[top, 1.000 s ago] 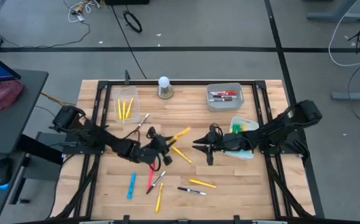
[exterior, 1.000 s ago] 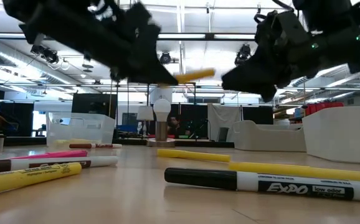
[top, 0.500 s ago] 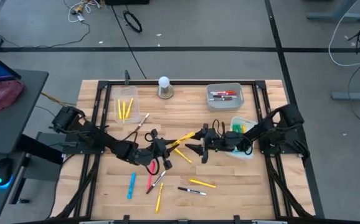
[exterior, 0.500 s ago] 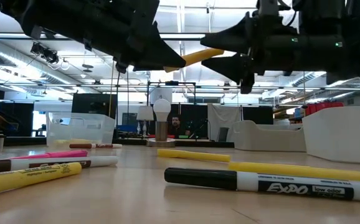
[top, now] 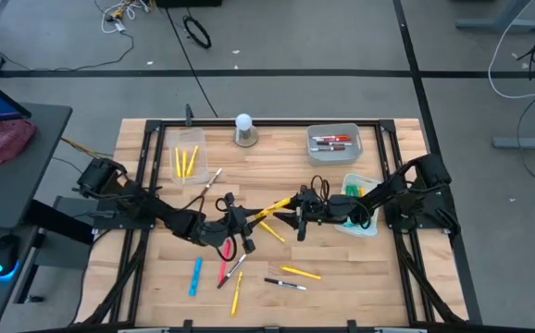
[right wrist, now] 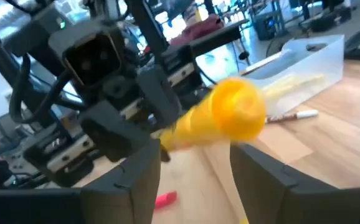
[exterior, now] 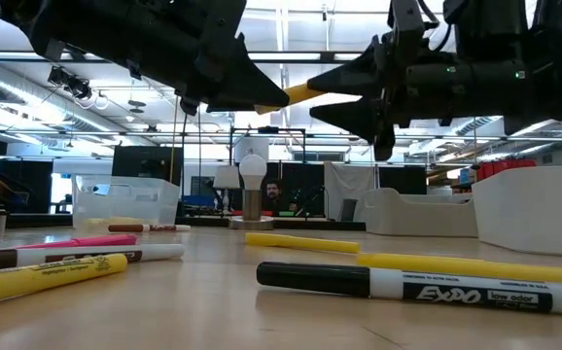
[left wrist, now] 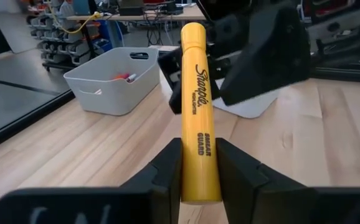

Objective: Pick & Place Markers
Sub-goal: Put the orange highlighter pen into the white bin, then put the light brown marker pen into the gray bin

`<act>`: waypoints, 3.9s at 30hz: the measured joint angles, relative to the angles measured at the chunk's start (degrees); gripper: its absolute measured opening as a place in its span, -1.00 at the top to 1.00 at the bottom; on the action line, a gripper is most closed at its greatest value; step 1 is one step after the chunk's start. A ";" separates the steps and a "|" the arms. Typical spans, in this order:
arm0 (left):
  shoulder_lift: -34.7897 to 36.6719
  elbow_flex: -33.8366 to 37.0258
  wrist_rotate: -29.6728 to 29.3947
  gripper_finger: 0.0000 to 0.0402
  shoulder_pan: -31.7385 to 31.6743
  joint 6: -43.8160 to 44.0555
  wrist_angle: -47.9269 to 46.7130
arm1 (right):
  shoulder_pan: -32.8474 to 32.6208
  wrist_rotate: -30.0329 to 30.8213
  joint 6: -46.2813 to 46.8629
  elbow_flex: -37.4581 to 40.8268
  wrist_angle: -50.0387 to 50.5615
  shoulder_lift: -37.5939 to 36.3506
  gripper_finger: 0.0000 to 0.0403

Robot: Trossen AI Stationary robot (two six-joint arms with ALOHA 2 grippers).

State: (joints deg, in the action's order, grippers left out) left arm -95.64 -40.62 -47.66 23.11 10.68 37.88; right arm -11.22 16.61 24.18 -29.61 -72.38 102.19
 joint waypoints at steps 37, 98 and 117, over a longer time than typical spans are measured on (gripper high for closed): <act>0.00 -0.04 2.89 -0.08 -0.17 1.76 -3.09 | -12.87 26.87 -6.23 0.02 63.58 -43.56 0.73; 0.17 -0.02 5.49 -0.08 -1.44 4.22 -5.32 | 11.57 -5.54 15.72 -15.39 121.24 -53.47 0.28; 14.81 0.00 12.59 -0.08 2.09 60.58 -72.70 | -4.39 -5.51 -2.07 -2.18 54.42 -42.14 0.38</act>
State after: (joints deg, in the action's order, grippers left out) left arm -80.83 -40.62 -35.07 25.20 71.26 -34.82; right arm -15.62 11.09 22.11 -31.78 -17.97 60.05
